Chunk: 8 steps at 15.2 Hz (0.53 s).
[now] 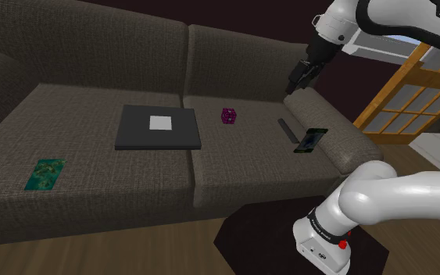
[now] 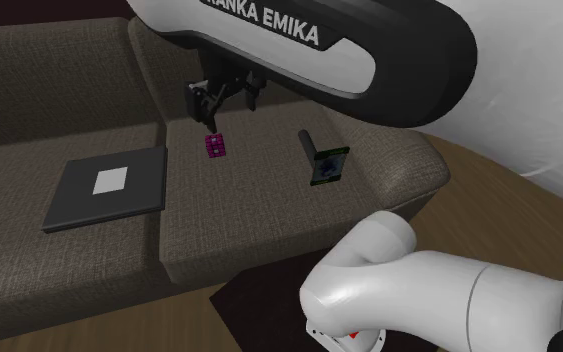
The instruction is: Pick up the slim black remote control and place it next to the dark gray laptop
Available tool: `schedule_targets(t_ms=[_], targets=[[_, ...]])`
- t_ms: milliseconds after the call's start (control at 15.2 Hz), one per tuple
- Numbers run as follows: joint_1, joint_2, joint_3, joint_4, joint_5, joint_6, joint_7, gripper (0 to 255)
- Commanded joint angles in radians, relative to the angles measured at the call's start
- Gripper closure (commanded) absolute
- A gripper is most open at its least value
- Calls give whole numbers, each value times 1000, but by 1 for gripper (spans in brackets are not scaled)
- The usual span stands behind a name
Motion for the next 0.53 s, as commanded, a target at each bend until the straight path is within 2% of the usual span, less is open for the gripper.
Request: schedule_targets(t_ms=[0, 462], targets=[[0, 0, 0, 0, 0, 0, 0, 0], [-73, 66, -97, -103, -37, 148, -15, 0]])
